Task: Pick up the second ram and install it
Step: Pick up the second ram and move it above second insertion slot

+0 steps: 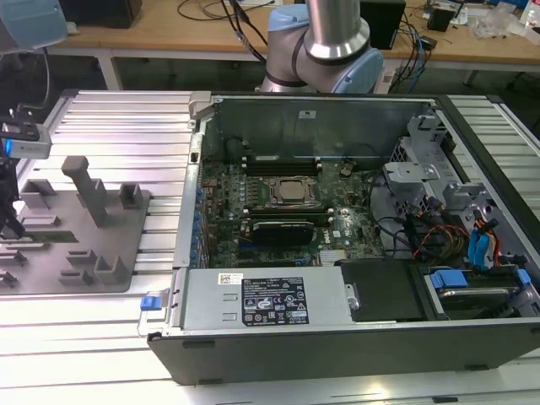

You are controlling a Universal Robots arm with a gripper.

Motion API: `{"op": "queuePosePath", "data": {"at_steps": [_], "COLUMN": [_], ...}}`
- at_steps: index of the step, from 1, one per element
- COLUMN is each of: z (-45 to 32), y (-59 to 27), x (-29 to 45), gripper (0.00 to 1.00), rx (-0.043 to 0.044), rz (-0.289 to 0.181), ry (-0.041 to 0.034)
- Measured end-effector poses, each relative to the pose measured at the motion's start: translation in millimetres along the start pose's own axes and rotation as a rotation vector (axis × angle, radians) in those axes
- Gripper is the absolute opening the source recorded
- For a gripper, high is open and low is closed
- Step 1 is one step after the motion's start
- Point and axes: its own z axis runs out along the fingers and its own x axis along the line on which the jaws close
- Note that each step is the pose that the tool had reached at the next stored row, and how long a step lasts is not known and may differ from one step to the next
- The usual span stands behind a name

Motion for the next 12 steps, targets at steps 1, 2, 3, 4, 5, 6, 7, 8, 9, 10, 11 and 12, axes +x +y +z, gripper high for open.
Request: {"op": "queuePosePath", "data": {"at_steps": [1, 2, 3, 4, 5, 6, 7, 8, 9, 10, 11, 12], "z": [-1.1, -2.7, -4.8, -5.9, -7.8, -10.7, -13.4, -15.0, -15.1, -15.1, -15.1, -15.2], "y": [0.0, 0.1, 0.2, 0.2, 0.3, 0.4, 0.5, 0.5, 0.5, 0.5, 0.5, 0.6], "x": [0.0, -0.1, -0.2, -0.2, -0.2, -0.3, -0.4, -0.5, -0.5, -0.5, -0.5, -0.5], "gripper": [0.09, 0.09, 0.09, 0.09, 0.09, 0.09, 0.09, 0.09, 0.09, 0.09, 0.09, 0.09], "rx": [0.0, 0.0001, 0.0, 0.0001, 0.0, 0.0, 0.0, 0.0, 0.0002, 0.0002, 0.0002, 0.0], "rz": [0.0, 0.0, 0.0, 0.0, 0.0, 0.0, 0.0, 0.0, 0.0, 0.0, 0.0, 0.0], "ry": [0.0, 0.0, 0.0, -0.0001, -0.0001, -0.0002, -0.0002, -0.0002, -0.0004, -0.0003, -0.0003, -0.0002]}}
